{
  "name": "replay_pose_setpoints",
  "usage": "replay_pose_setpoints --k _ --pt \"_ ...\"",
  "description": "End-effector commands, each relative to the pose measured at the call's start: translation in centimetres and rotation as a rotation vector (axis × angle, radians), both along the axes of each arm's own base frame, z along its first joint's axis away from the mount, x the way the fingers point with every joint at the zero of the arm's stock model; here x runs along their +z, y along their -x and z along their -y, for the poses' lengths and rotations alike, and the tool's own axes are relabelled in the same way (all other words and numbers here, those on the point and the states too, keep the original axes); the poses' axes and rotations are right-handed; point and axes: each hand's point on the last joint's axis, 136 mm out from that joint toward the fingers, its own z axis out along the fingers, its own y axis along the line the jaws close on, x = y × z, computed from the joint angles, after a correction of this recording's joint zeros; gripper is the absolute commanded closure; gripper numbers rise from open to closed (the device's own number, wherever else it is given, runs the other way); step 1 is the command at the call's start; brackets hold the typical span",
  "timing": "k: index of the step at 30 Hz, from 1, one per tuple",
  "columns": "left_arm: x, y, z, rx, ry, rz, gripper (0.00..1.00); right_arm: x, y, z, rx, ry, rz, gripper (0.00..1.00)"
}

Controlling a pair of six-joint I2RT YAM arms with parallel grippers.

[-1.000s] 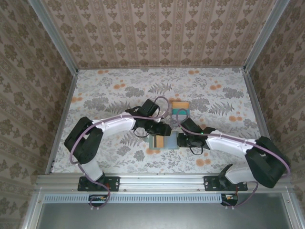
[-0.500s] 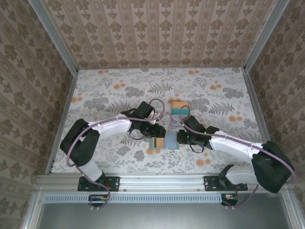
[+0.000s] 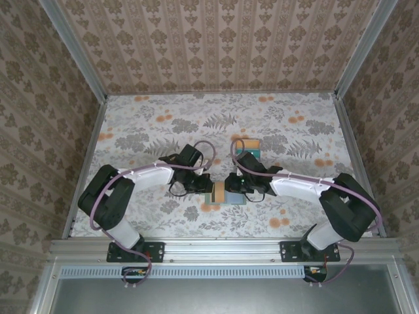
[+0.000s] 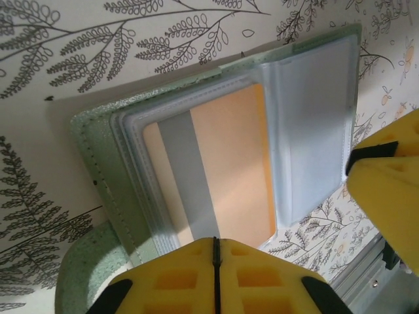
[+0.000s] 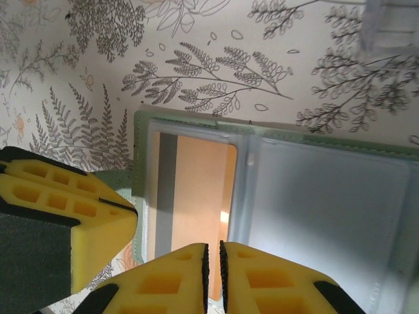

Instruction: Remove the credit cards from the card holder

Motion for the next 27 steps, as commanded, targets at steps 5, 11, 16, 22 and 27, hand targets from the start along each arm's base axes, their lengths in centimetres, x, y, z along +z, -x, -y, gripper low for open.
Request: replay_pose_setpoints --k 5,11,16,22,27 --pt "-1.8 0.3 -1.1 0.011 -0.061 -0.025 0.93 -0.5 0.0 -1.9 0.014 -0.056 -0.069 0.82" --pt "-2.5 0.6 -1.2 0.009 -0.079 -0.036 0.94 -1.7 0.3 -1.5 0.01 -0.025 -0.099 0.82" --pt "-2.9 0.8 -1.5 0.008 -0.1 -0.044 0.94 -2.6 0.6 -1.4 0.01 -0.009 -0.132 0.82" --pt "-3.4 1.0 -1.7 0.009 -0.112 -0.055 0.95 -3.3 0.8 -1.0 0.001 0.008 -0.15 0.83" --pt "-3.6 1.2 -1.5 0.003 -0.114 -0.058 0.95 -3.4 0.9 -1.3 0.013 -0.007 -0.157 0.83"
